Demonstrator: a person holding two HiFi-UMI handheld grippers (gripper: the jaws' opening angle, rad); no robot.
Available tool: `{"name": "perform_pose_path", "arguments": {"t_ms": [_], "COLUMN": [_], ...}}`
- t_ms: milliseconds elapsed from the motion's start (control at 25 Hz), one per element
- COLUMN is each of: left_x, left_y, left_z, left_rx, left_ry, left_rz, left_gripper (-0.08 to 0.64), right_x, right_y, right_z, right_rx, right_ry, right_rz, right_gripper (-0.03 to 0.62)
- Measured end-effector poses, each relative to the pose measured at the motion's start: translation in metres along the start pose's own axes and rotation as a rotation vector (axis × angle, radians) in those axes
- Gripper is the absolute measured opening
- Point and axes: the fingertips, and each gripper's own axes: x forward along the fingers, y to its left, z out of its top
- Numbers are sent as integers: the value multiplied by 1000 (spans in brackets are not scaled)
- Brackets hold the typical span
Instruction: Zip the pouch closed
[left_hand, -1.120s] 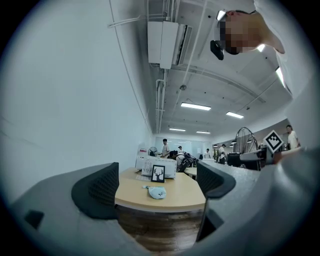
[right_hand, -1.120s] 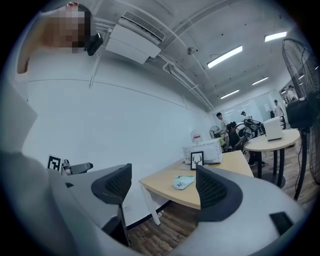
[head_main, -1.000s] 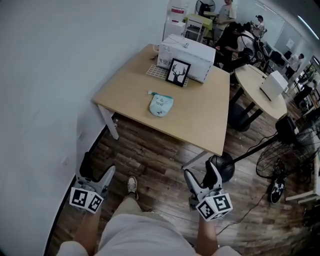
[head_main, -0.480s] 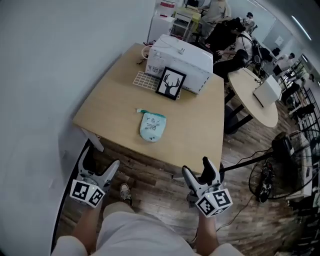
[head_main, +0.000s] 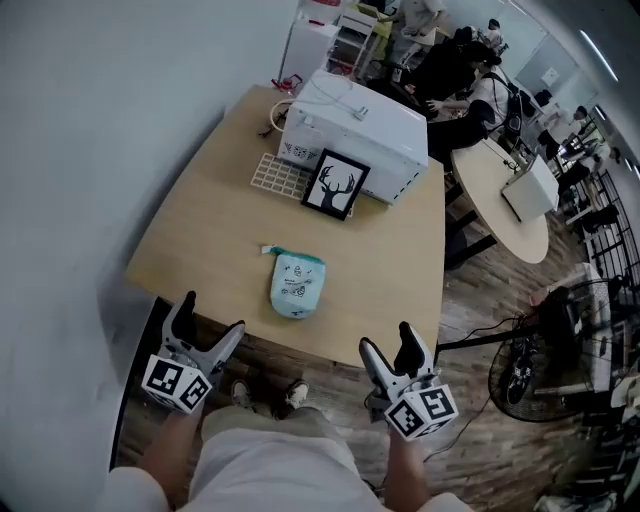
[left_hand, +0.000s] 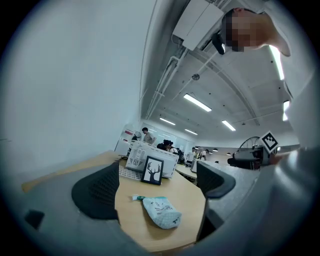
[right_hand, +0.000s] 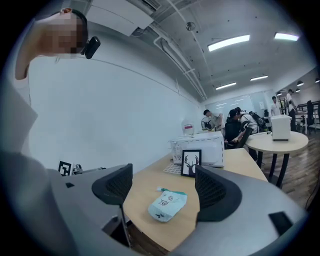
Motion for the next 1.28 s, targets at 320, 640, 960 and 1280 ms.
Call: {"name": "perform_pose_path", "arguments": {"t_ms": [320,640,960,1280], "left_x": [56,118,157,205], "left_y": [14,35,63,85], "left_z": [-27,-75,-117,-181], "left_rx": [10,110,195,280], "left_ry": [64,211,375,618], "left_rz": [58,18,-26,-138], "left_gripper": [477,476,332,262], "right_x": [68,118,129,138], "right_y": [-41,-52,-61,-58], "right_z": [7,2,-14,-25], "right_rx": [6,-19,-4,-31], "right_ry": [21,70,127,181], "right_rz": [123,225,262,297], "right_gripper": [373,371,370,350]}}
